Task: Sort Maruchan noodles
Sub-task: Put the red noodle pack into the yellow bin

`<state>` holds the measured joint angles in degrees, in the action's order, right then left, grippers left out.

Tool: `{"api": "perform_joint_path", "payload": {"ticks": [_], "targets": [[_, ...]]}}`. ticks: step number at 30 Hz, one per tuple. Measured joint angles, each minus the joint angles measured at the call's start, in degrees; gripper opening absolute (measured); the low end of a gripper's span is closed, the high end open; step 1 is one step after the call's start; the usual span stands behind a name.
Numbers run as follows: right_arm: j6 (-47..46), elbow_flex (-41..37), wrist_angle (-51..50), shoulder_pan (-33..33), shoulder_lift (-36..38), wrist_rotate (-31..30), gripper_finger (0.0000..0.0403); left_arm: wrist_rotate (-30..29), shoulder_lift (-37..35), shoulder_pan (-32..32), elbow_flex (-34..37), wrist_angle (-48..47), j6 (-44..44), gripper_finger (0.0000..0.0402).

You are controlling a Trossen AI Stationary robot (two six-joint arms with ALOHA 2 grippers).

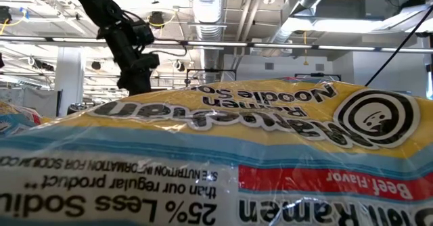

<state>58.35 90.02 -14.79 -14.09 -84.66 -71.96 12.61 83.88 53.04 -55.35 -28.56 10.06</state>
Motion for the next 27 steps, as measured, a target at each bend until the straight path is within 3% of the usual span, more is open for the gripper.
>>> {"api": "perform_joint_path", "payload": {"ticks": [5, 27], "targets": [[0.0, 0.0, 0.02, 0.0, 0.0, 0.0, 0.0066, -3.3, 1.51, -0.02, -0.04, 0.12, -0.1, 0.0181], [0.04, 0.0, -0.2, 0.0, 0.01, 0.02, 0.0066, -1.12, 2.55, -0.71, -1.26, 0.29, -0.69, 0.0181]]}}
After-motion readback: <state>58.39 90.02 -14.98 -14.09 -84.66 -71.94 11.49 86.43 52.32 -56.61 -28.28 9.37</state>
